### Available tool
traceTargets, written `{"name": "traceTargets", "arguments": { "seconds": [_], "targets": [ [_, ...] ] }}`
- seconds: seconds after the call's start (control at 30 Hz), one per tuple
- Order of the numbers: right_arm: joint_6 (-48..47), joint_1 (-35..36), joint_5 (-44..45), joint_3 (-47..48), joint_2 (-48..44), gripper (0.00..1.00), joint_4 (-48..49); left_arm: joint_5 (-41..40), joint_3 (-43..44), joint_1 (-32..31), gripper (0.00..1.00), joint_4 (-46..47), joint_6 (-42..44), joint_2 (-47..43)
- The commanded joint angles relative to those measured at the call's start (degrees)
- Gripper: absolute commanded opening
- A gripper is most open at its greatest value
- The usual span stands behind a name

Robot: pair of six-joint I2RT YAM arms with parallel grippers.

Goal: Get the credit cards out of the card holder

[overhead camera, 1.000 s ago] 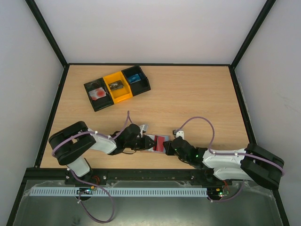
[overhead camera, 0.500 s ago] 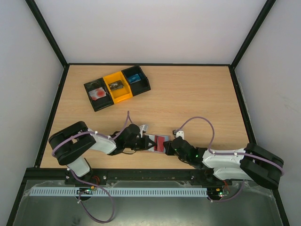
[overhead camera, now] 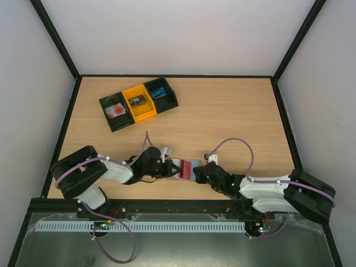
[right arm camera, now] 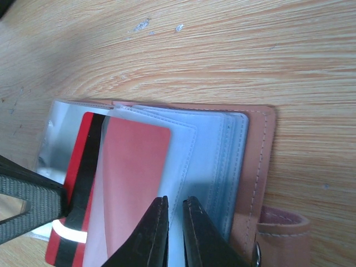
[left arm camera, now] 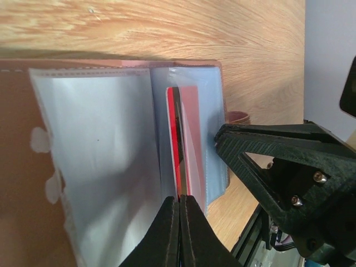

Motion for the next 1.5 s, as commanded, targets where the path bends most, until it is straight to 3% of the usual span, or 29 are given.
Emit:
{"name": "traceTargets", "arguments": {
  "seconds": [0.0,0.6,0.83,1.03,1.33,1.47],
  "targets": [
    [0.46,-0.53,2.03,-1.15,0.58,0.10,-2.04,-0.03,-1.81,1.12,0.03,-2.14,1.33,-3.07],
    [-0.10,-0.63,1.90,-0.11,-0.28,0.10,-3.34,-5.54,-3.96,4.08,0.03,-14.39,3.72,-16.17],
    [-4.91,-0.63,1.58,0.95,-4.42,0.14,-2.96,-7.90,-4.20,5.78,0.03,-20.40,5.35,-23.77],
    [-20.24,-0.62,2.99,4.28,-4.94,0.21,-2.25,-7.50,-4.55,7.23,0.03,-22.84,5.76,-28.73],
    [-50.41,-0.46,-2.61,-1.34,-6.42,0.31,23.70,-1.74,-6.08,11.13,0.03,-20.03,1.63,-32.97],
    [-61.30,-0.36,-3.73,-2.44,-7.50,0.39,28.61,0.35,-6.37,12.26,0.03,-18.88,-1.46,-34.69]
  ]
}}
